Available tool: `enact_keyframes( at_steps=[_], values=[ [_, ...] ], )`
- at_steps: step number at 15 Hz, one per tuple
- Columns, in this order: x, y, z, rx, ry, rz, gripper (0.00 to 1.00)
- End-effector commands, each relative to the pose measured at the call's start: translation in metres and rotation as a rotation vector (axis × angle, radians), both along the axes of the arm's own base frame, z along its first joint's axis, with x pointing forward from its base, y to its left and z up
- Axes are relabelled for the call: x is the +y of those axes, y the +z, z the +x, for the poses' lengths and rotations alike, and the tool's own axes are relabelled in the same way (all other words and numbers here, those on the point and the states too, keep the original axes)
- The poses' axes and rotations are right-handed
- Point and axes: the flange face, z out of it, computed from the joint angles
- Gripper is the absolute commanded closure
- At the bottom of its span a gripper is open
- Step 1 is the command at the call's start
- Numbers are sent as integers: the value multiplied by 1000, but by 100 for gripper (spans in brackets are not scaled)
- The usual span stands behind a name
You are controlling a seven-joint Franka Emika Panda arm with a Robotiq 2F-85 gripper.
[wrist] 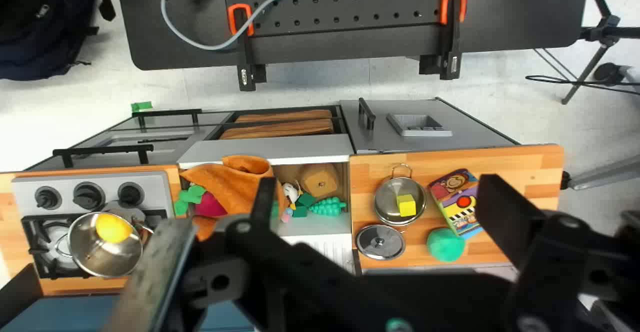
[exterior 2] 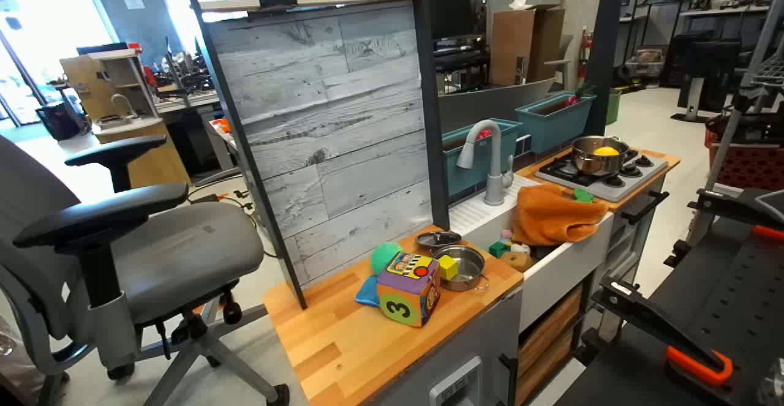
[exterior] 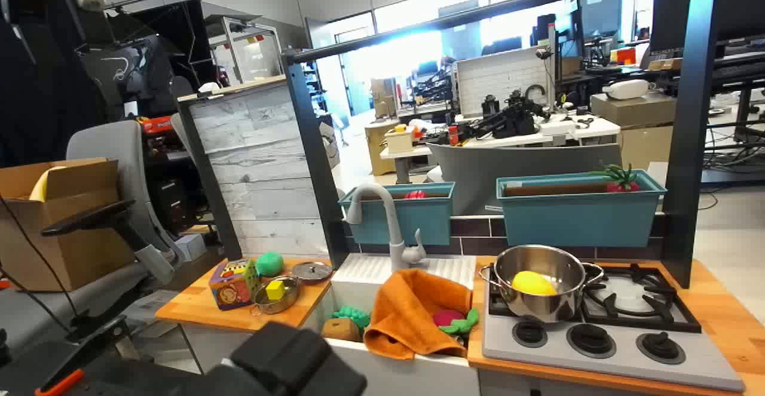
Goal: Pick up the lid from the counter and put it on the pot
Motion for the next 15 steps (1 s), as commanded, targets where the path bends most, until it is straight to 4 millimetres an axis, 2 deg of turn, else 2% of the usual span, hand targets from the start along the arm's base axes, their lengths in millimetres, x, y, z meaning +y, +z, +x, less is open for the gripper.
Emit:
enact_keyframes(
  at_steps=[1, 13, 15],
  values=[
    [0, 1, 0, 1, 0, 0, 0],
    [0, 1, 0, 1, 0, 0, 0],
    [-4, 0, -8, -94, 4, 47, 0]
  ],
)
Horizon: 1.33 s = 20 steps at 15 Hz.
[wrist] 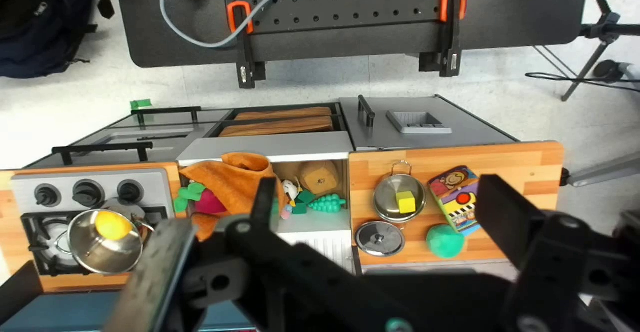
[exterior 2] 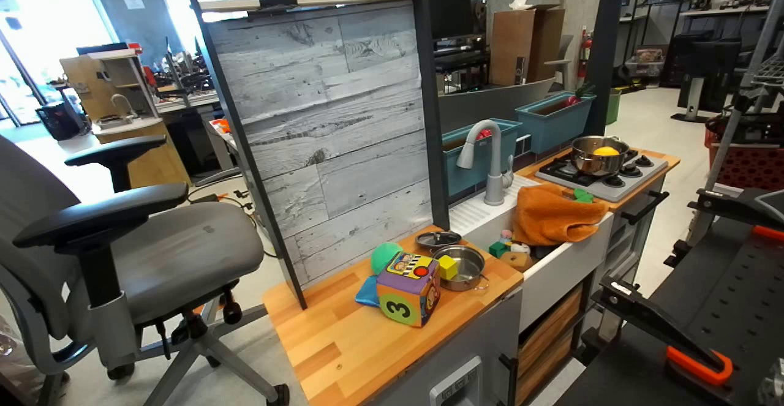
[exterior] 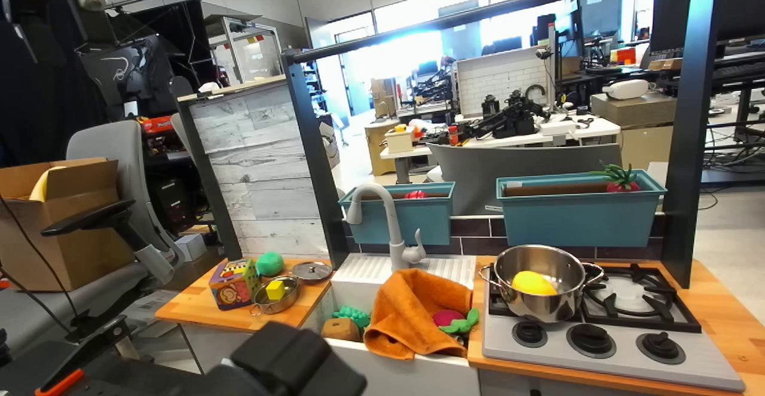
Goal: Pick up the lid from the counter and put it on the pot
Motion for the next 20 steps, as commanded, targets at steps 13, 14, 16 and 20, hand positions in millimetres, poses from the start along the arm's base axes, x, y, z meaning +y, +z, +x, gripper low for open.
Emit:
enact_keyframes(
  at_steps=[13, 14, 16, 20],
  values=[
    [39, -133, 105, -157, 20, 34, 0],
    [46, -146, 116, -132, 16, 27, 0],
    [58, -166, 138, -100, 0, 14, 0],
    [73, -199, 183, -70, -59, 2, 0]
  ],
)
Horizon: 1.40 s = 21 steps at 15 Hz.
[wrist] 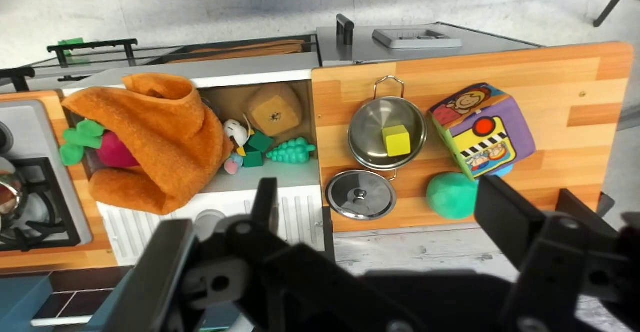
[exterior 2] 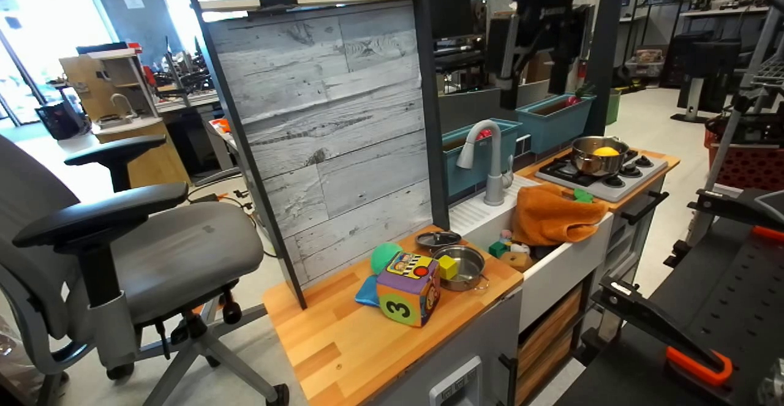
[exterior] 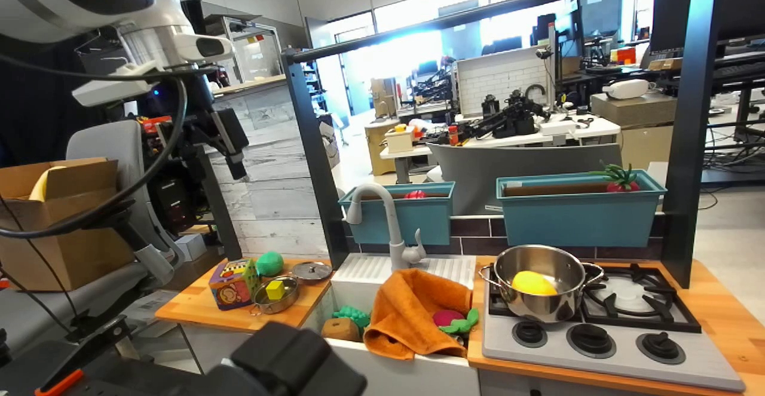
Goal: Pick up the lid from the counter and put it on the pot
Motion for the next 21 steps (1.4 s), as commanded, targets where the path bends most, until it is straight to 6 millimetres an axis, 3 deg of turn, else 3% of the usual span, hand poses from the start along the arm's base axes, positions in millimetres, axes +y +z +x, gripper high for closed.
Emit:
enact_keyframes(
  at_steps=[1, 7, 14, 21],
  values=[
    [11, -28, 49, 16, -59, -4, 0],
    [13, -84, 103, 41, -191, 85, 0],
    [24, -144, 143, 82, -305, 169, 0],
    [12, -199, 183, 83, -442, 150, 0]
  ],
)
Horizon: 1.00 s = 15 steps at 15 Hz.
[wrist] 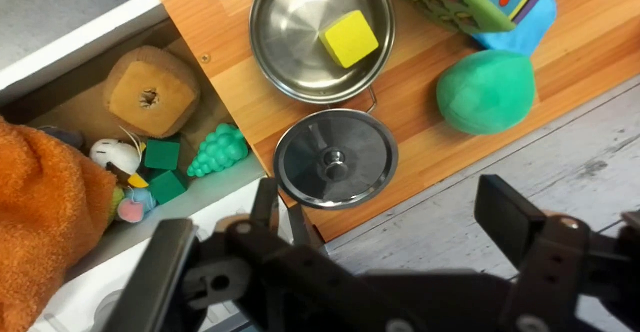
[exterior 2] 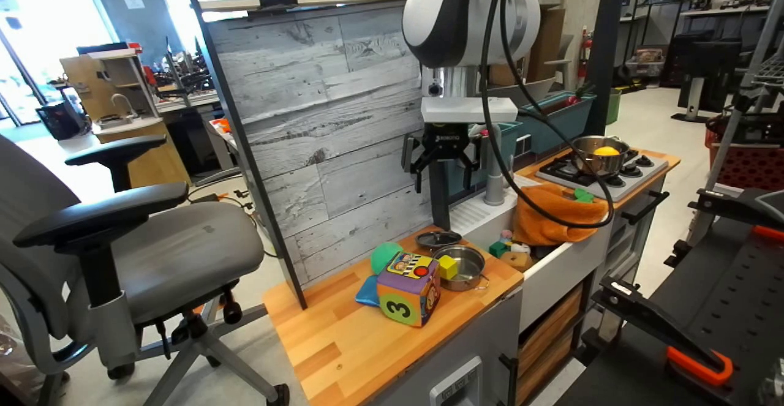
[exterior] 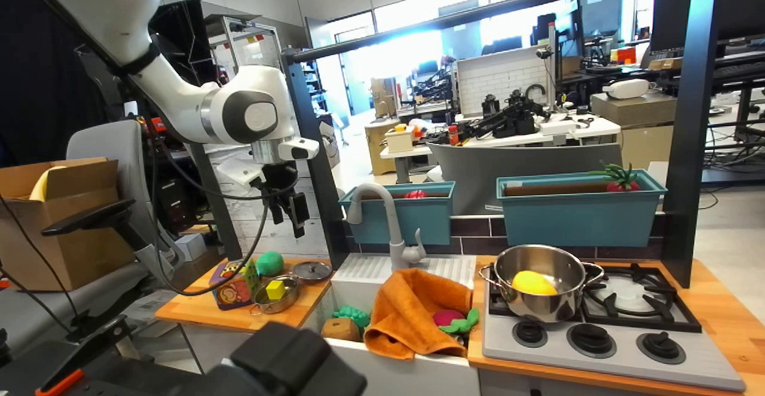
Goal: Pick up the lid from the counter and put it on the pot
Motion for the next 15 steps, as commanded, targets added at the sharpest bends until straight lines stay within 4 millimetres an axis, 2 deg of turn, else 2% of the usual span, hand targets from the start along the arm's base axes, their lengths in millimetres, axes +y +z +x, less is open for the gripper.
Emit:
enact_keyframes(
  at_steps=[1, 6, 9, 11, 12, 14, 15],
  values=[
    [-2, -33, 23, 13, -70, -27, 0],
    [-8, -91, 22, 76, -117, -105, 0],
    [-6, -113, 21, 113, -128, -133, 0],
    [-3, -119, 24, 123, -136, -143, 1],
    [-2, -120, 27, 119, -137, -147, 17],
    [2, -117, 33, 107, -147, -141, 28],
    [3, -115, 36, 102, -151, -139, 37]
  ],
)
